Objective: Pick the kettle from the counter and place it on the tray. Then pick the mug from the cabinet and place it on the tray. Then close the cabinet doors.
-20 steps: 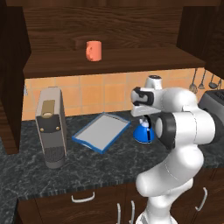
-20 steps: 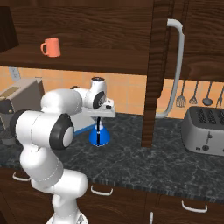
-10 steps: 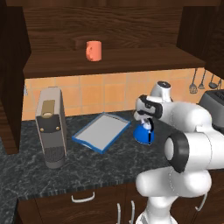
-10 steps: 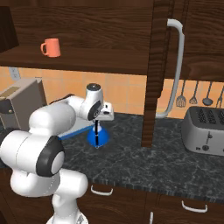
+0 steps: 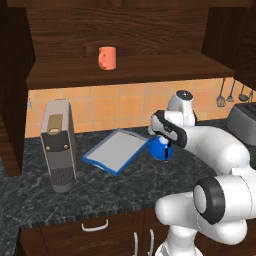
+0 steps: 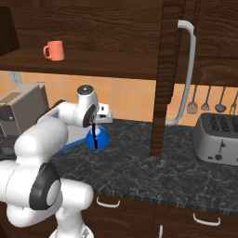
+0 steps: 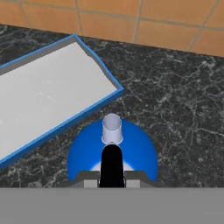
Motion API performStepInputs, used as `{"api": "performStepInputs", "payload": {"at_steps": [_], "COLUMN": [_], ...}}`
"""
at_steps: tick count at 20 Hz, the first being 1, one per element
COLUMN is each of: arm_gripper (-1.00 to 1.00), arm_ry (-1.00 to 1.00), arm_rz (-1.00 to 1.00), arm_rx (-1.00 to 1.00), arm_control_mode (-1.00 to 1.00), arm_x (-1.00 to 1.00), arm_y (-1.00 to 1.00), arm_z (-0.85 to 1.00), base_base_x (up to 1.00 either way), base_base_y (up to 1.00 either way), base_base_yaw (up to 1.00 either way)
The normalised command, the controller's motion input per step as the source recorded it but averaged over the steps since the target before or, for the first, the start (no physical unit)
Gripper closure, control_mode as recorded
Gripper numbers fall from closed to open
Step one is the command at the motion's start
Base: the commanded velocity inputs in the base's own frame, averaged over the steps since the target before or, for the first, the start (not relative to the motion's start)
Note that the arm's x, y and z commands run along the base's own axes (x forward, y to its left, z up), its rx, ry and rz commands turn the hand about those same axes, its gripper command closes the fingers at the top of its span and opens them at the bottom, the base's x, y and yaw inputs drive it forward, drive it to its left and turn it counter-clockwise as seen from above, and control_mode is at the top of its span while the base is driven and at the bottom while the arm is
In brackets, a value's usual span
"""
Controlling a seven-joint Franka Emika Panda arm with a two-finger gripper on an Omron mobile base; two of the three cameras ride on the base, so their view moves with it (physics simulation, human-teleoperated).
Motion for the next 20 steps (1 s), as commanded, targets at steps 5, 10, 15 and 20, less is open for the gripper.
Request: {"api": "performStepInputs", "payload": {"at_steps": [5,10,15,20], "arm_gripper": [1.0,1.0,1.0,1.0], "arm_ry": [0.0,-0.02,-0.06,-0.05], "arm_rz": [0.0,0.0,-0.01,-0.01], "arm_rx": [-0.04,-0.02,0.0,0.0], "arm_control_mode": [-1.0,-1.0,-1.0,-1.0], "arm_x": [0.0,0.0,0.0,0.09], "arm_y": [0.36,0.33,0.34,0.4], "arm_z": [0.21,-0.07,0.0,-0.02], "base_base_x": [0.0,0.0,0.0,0.0], "base_base_y": [0.0,0.0,0.0,0.0], "base_base_yaw": [0.0,0.0,0.0,0.0]}}
